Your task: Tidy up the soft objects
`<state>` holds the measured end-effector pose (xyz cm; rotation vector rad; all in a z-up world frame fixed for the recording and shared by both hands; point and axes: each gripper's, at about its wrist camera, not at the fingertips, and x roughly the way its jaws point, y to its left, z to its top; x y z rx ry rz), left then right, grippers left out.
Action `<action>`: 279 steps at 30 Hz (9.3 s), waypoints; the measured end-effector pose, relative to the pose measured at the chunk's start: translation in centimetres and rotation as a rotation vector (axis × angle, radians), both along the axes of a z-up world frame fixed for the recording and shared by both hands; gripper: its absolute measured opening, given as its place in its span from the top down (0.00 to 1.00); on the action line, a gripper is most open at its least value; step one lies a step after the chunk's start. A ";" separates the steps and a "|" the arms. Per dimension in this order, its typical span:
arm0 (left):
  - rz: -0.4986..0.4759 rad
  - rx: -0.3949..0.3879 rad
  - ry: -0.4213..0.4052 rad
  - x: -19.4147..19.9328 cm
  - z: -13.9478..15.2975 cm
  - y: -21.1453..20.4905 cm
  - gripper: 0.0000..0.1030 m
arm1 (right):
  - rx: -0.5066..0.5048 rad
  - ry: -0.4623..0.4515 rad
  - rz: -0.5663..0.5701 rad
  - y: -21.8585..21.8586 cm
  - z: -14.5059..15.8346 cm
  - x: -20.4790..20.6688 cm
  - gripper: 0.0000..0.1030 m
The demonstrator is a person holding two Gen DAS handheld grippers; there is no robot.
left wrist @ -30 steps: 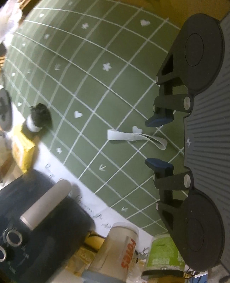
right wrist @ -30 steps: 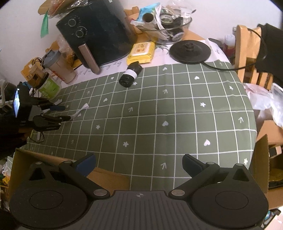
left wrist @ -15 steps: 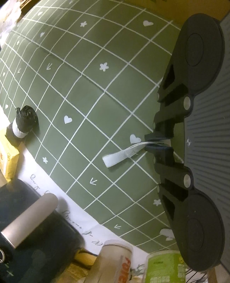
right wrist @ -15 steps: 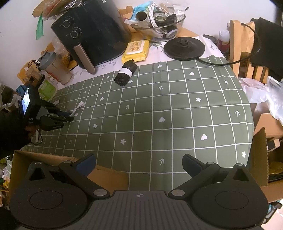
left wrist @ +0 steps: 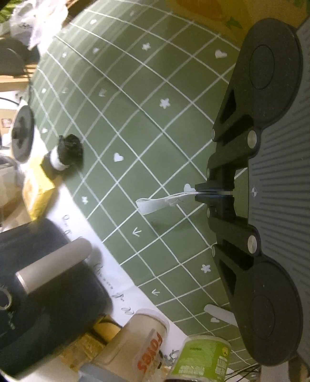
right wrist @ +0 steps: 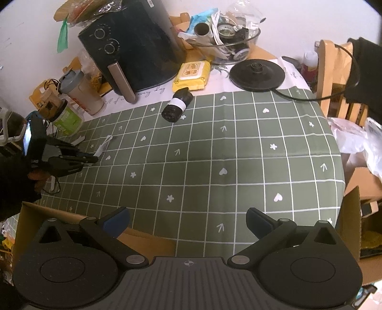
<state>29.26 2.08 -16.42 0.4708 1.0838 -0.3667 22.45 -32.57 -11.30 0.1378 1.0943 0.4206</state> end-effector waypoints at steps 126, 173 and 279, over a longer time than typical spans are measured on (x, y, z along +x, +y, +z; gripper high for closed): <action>0.432 -0.511 -0.207 -18.0 17.1 3.5 0.98 | 0.004 -0.333 0.118 8.8 1.7 10.9 0.55; 0.220 -0.577 -0.132 -23.1 16.2 1.0 0.98 | 0.062 -0.242 0.026 7.7 4.4 -14.3 0.02; 0.598 -0.137 0.032 -28.5 13.6 -3.6 0.00 | -0.371 0.006 0.082 11.5 3.9 -21.6 0.00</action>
